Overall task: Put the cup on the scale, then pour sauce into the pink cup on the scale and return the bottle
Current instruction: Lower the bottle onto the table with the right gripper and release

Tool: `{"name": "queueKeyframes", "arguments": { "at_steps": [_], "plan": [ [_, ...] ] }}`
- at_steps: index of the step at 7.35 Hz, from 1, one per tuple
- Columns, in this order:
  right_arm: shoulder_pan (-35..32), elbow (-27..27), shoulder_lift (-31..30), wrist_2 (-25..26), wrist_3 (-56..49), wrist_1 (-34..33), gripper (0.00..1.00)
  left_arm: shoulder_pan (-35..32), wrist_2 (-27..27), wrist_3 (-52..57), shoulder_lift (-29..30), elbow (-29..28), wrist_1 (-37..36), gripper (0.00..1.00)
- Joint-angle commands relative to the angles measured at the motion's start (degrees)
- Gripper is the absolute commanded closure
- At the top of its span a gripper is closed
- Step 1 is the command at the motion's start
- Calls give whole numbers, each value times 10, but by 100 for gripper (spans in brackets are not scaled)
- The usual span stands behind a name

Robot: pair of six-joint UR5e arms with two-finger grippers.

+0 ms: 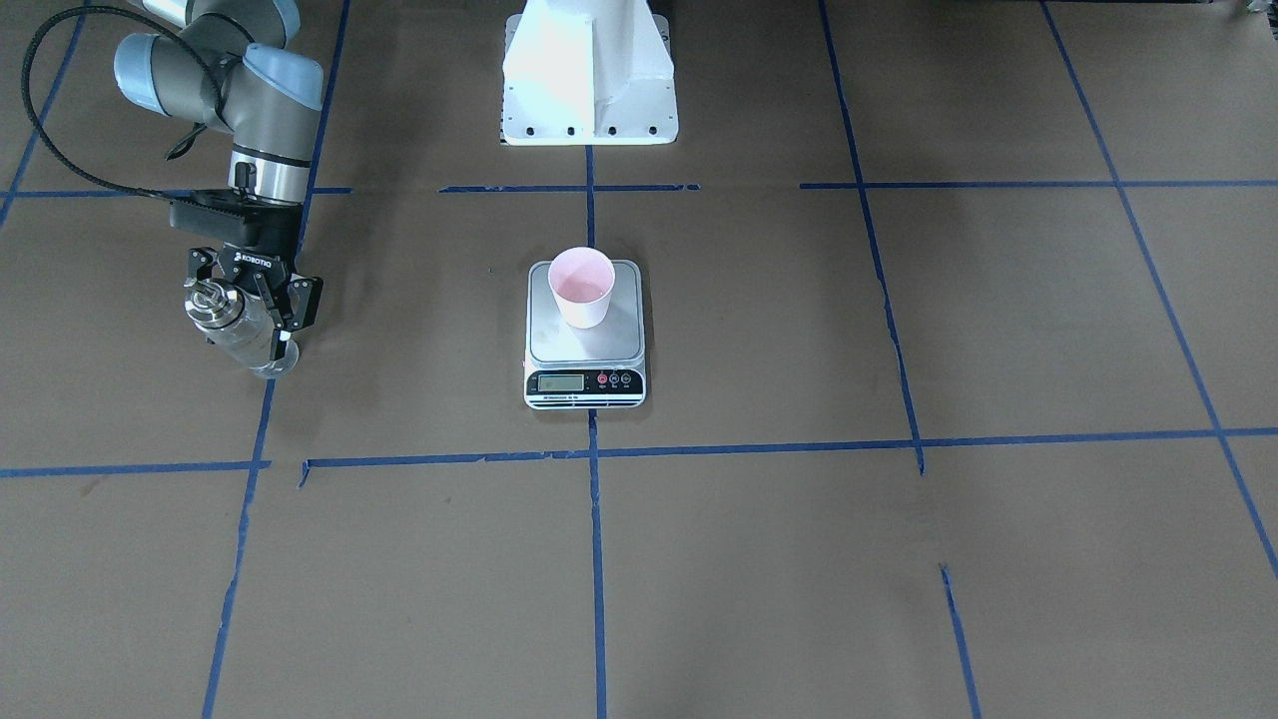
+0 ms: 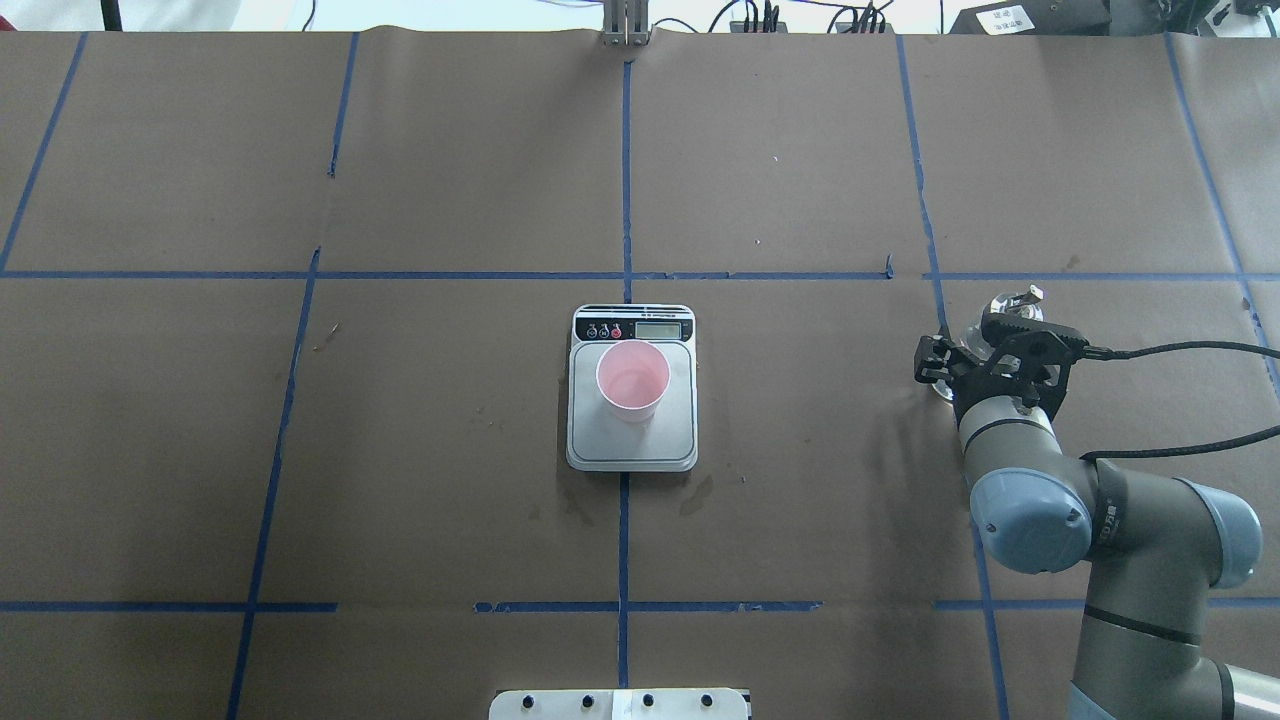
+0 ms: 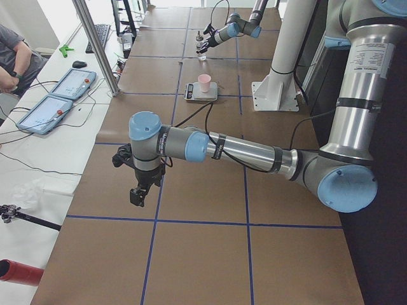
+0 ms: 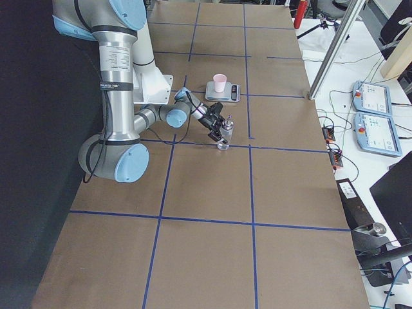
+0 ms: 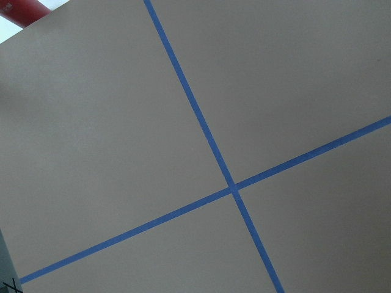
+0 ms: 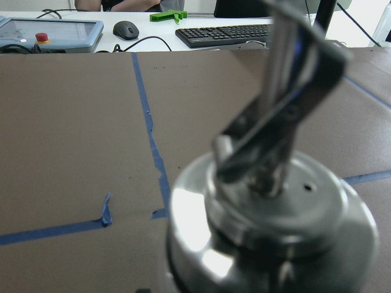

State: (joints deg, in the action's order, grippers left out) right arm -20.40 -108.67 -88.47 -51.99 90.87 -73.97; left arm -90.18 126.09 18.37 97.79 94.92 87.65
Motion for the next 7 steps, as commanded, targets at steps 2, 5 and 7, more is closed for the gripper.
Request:
{"name": "queueKeyframes", "arguments": {
  "at_steps": [2, 5, 7],
  "plan": [
    [0, -36, -24, -34, -7, 0, 0, 0, -1, 0, 0, 0, 0, 0],
    [1, -65, -50, -92, -19, -2, 0, 0, -1, 0, 2, -1, 0, 0],
    [2, -125, -47, -172, -19, -92, 0, 0, -1, 0, 4, 0, 0, 0]
  ]
}}
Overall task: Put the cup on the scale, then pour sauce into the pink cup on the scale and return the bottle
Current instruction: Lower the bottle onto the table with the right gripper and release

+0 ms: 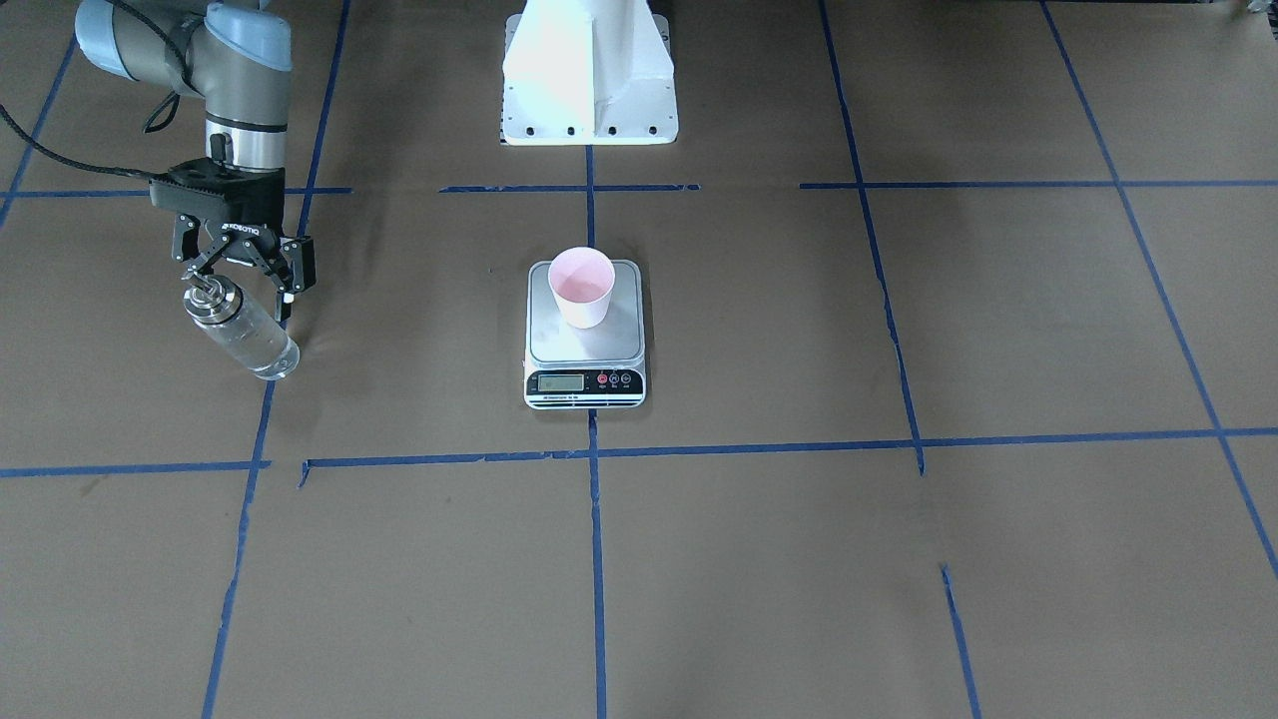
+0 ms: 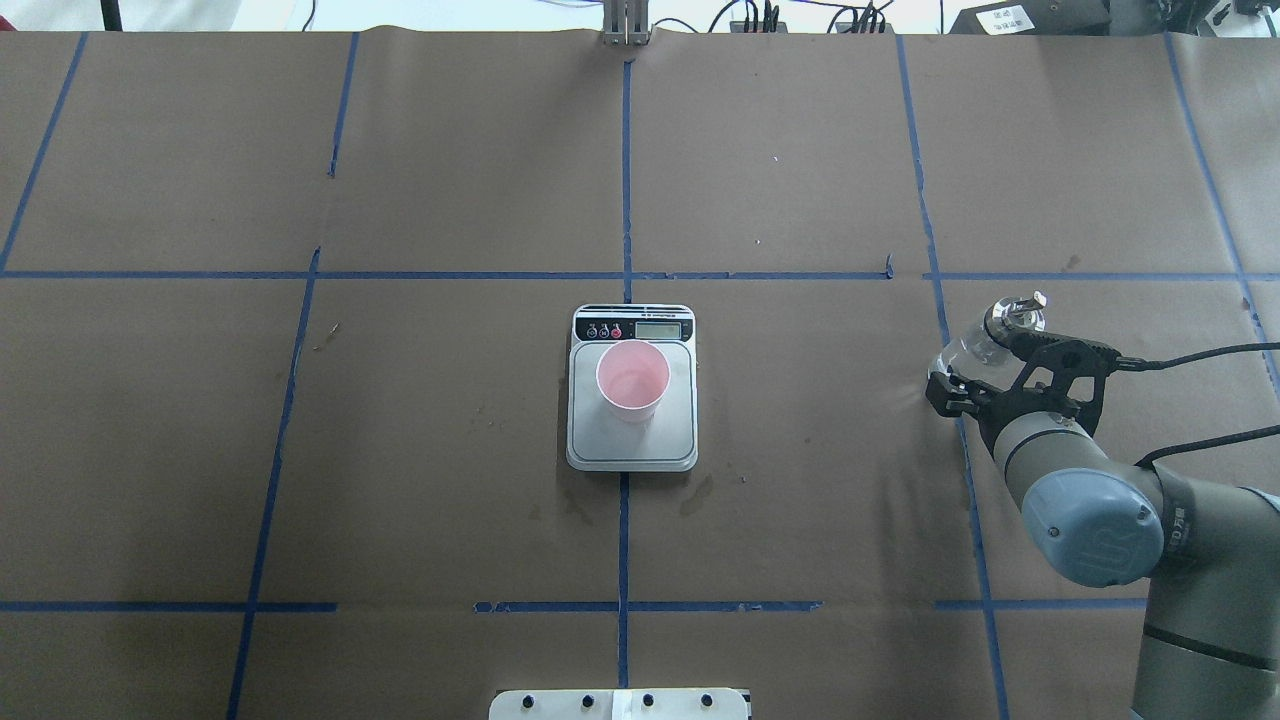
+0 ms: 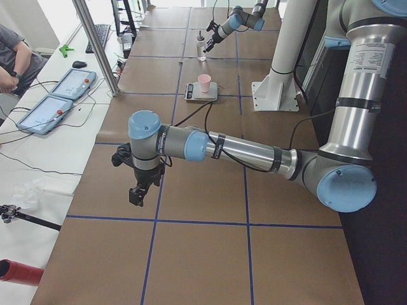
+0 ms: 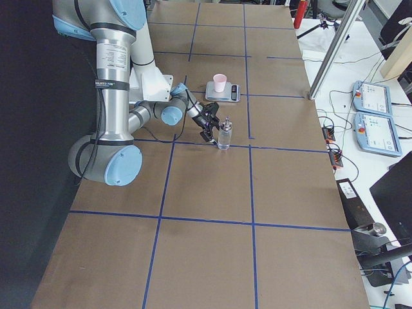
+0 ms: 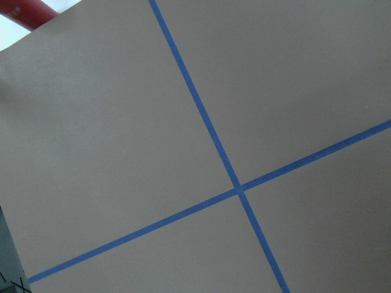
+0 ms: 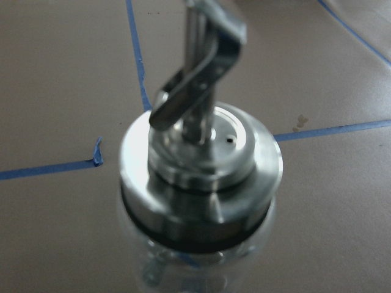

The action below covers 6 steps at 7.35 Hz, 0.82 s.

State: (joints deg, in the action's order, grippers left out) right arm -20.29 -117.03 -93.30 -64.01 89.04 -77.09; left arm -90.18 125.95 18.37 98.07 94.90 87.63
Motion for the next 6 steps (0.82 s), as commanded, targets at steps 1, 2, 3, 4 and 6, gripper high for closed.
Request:
{"name": "queueKeyframes", "arguments": {
  "at_steps": [1, 2, 3, 4, 6],
  "plan": [
    [2, -96, 5, -99, -1, -129, 0, 0, 0, 0, 0, 0, 0, 0],
    [2, -135, 12, -151, -5, -194, 0, 0, 0, 0, 1, 0, 0, 0],
    [-3, -172, 32, -201, -41, -253, 0, 0, 0, 0, 0, 0, 0, 0],
    [-18, -206, 49, -236, -78, -316, 0, 0, 0, 0, 1, 0, 0, 0],
    [-111, -224, 119, -332, -211, -420, 0, 0, 0, 0, 1, 0, 0, 0]
  ]
}}
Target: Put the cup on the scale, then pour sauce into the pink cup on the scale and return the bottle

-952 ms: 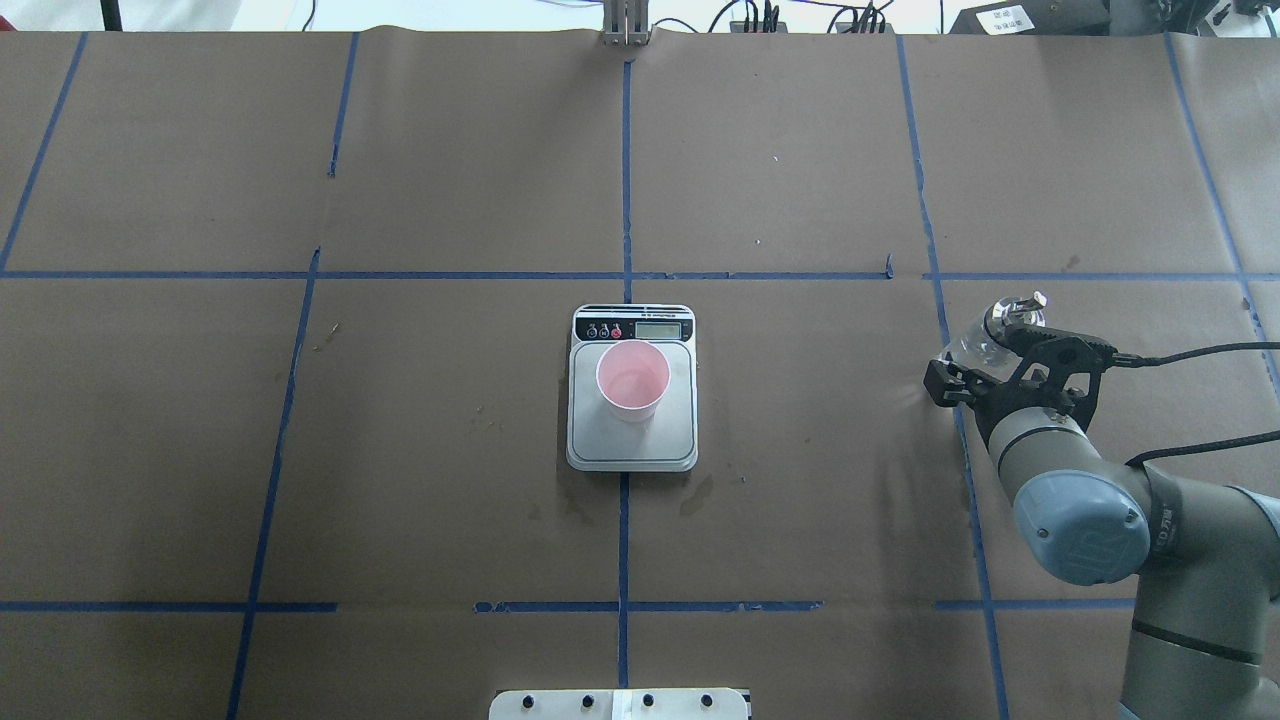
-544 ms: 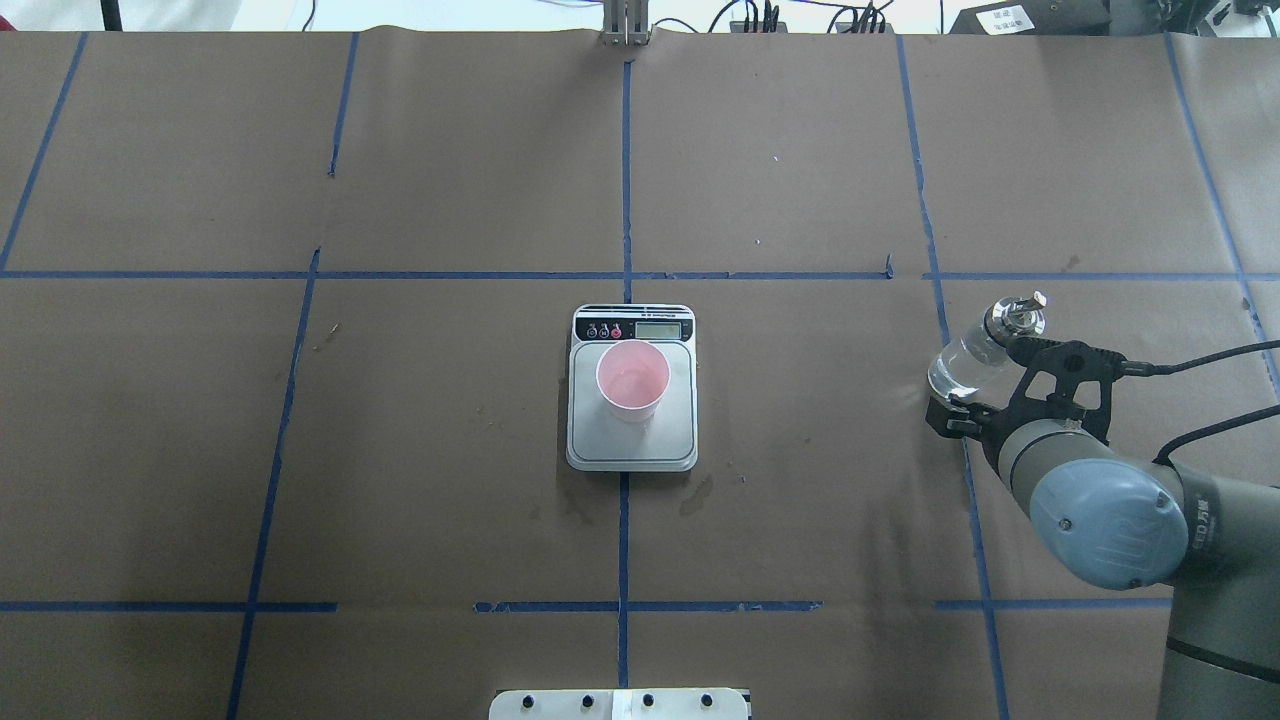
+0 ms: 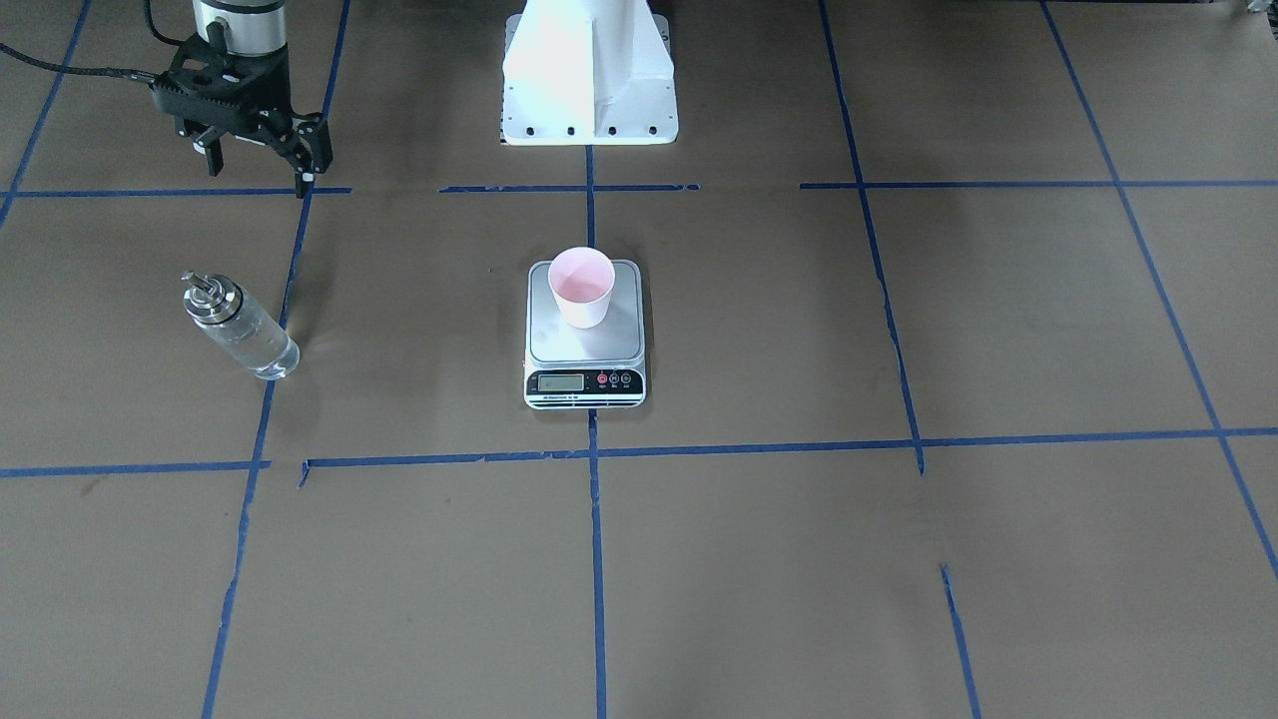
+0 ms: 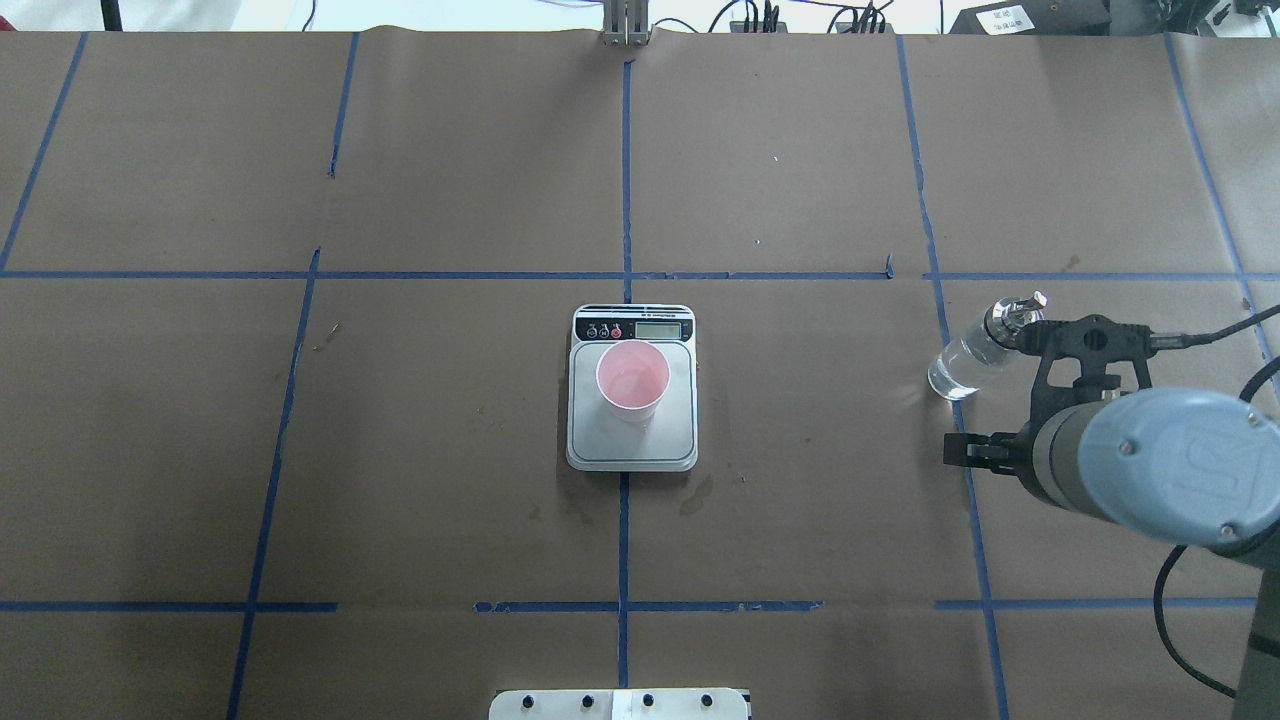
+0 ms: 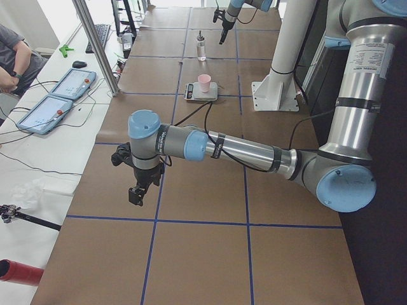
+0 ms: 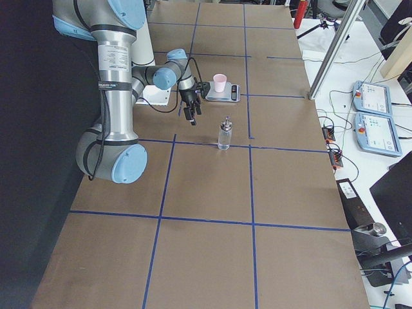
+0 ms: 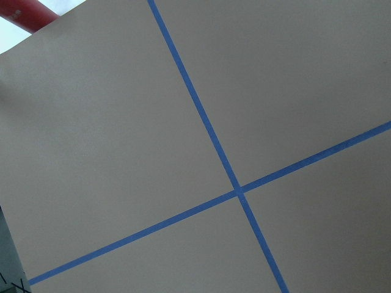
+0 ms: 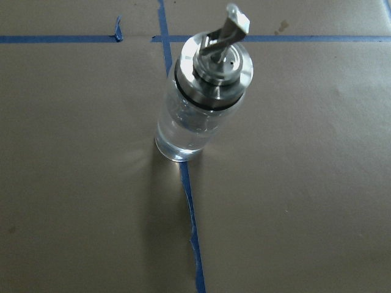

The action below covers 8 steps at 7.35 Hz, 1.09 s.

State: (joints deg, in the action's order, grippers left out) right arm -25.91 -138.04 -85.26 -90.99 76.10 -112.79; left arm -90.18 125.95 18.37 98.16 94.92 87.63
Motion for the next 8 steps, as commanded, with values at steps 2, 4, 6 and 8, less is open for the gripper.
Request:
{"name": "queueKeyframes", "arguments": {
  "at_steps": [2, 4, 6, 8],
  "plan": [
    [-170, -7, 59, -175, -229, -77, 0, 0, 0, -1, 1, 1, 0, 0],
    [-332, 48, 59, -302, -415, -73, 0, 0, 0, -1, 1, 0, 0, 0],
    [-470, 143, 51, -395, -614, -70, 0, 0, 2, -2, 1, 1, 0, 0],
    [-565, 229, 34, -440, -797, -68, 0, 0, 4, -1, 1, 2, 1, 0]
  ]
}}
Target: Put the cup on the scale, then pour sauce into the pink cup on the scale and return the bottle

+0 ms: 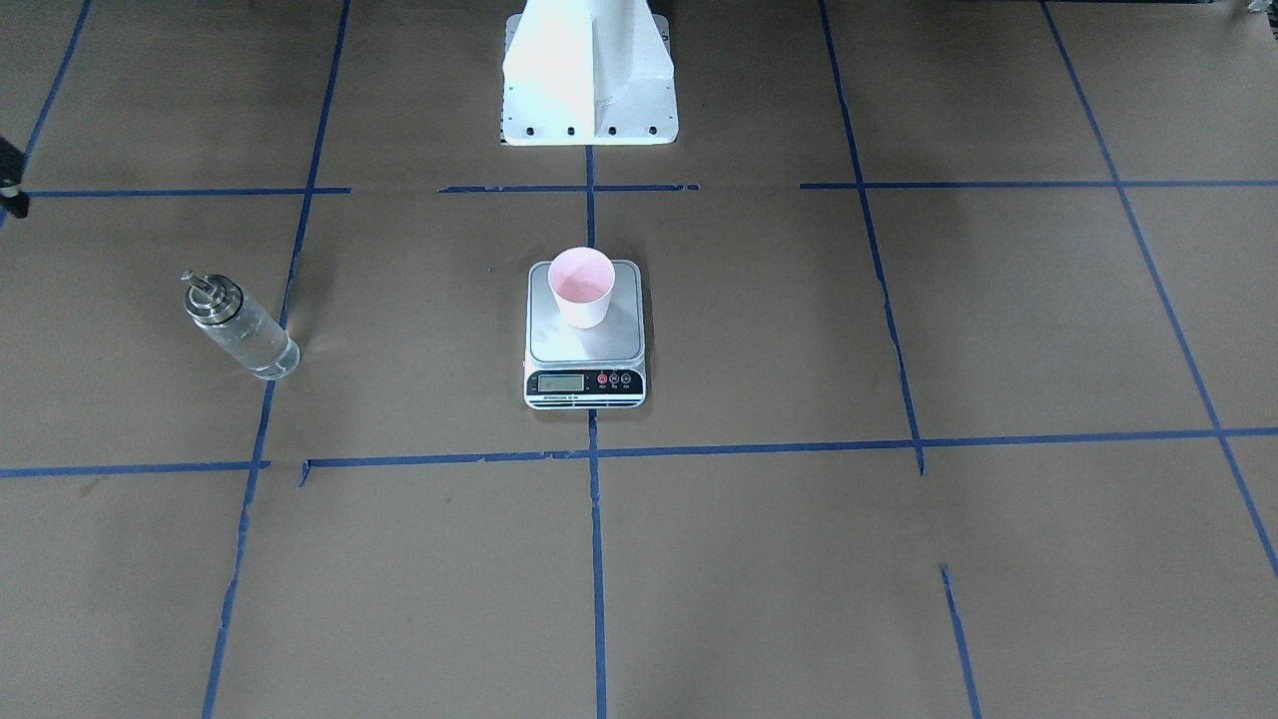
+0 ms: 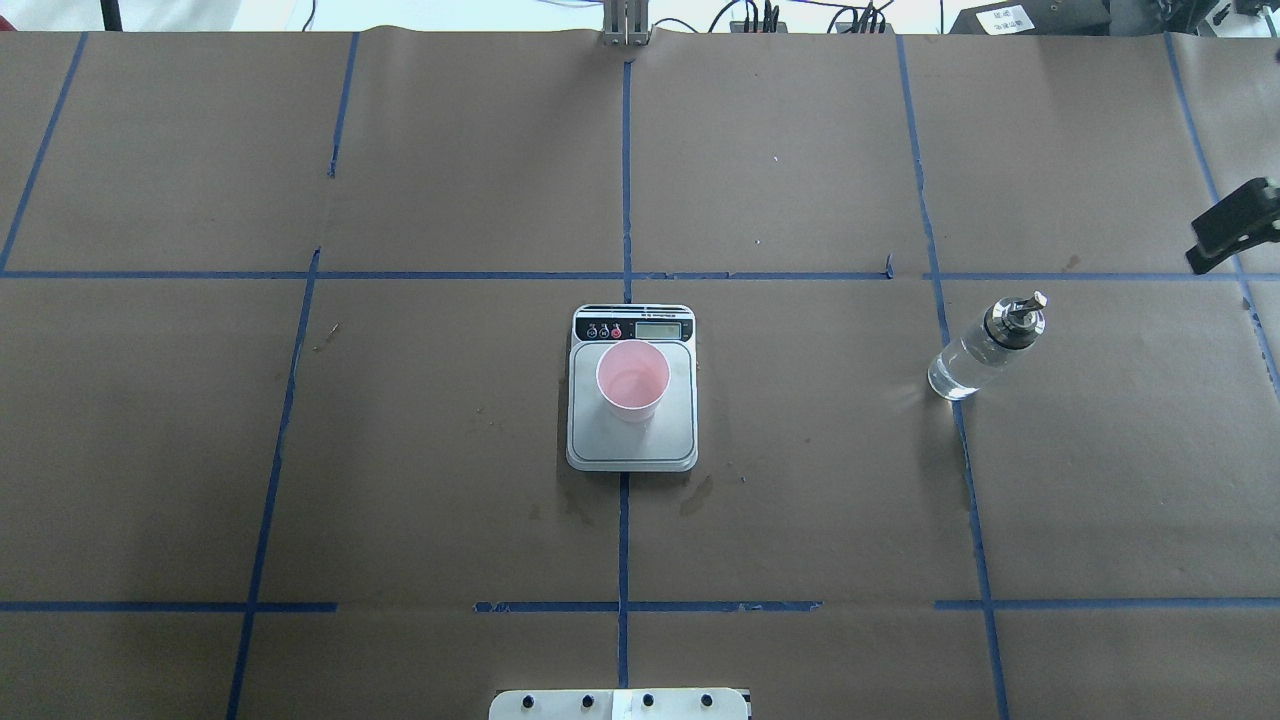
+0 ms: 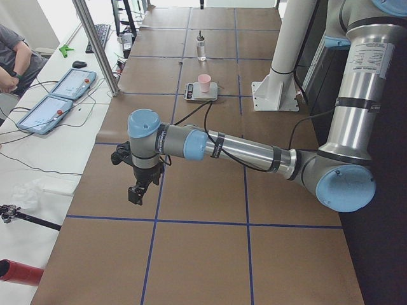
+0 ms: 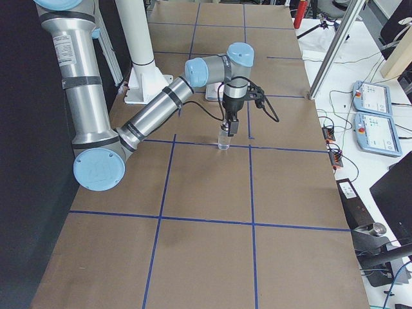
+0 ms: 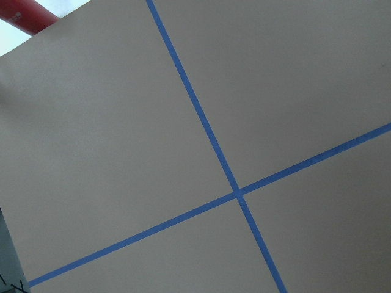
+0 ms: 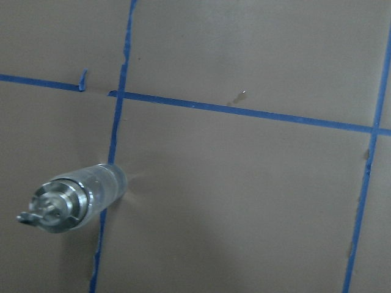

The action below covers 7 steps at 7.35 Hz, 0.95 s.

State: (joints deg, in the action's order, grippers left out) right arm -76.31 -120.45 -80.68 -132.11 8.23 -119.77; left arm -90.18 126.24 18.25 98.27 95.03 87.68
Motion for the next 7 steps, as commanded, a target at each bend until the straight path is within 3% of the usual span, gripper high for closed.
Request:
{"name": "queueKeyframes", "arguments": {
  "at_steps": [1, 2, 3, 5, 7],
  "plan": [
    [-100, 108, -14, -28, -215, 2, 0, -1, 2, 0, -1, 0, 0, 0],
    [-128, 154, -18, -28, -238, 15, 0, -1, 4, 2, -3, 0, -1, 0],
    [-128, 199, -25, -23, -240, 76, 0, 0, 5, 3, -7, -1, 0, 0],
    [-129, 214, -113, -27, -237, 236, 0, -1, 4, 6, -11, -4, -1, 0],
    [-140, 231, -126, -28, -202, 250, 0, -1, 4, 6, -14, -5, -2, 0]
  ]
}}
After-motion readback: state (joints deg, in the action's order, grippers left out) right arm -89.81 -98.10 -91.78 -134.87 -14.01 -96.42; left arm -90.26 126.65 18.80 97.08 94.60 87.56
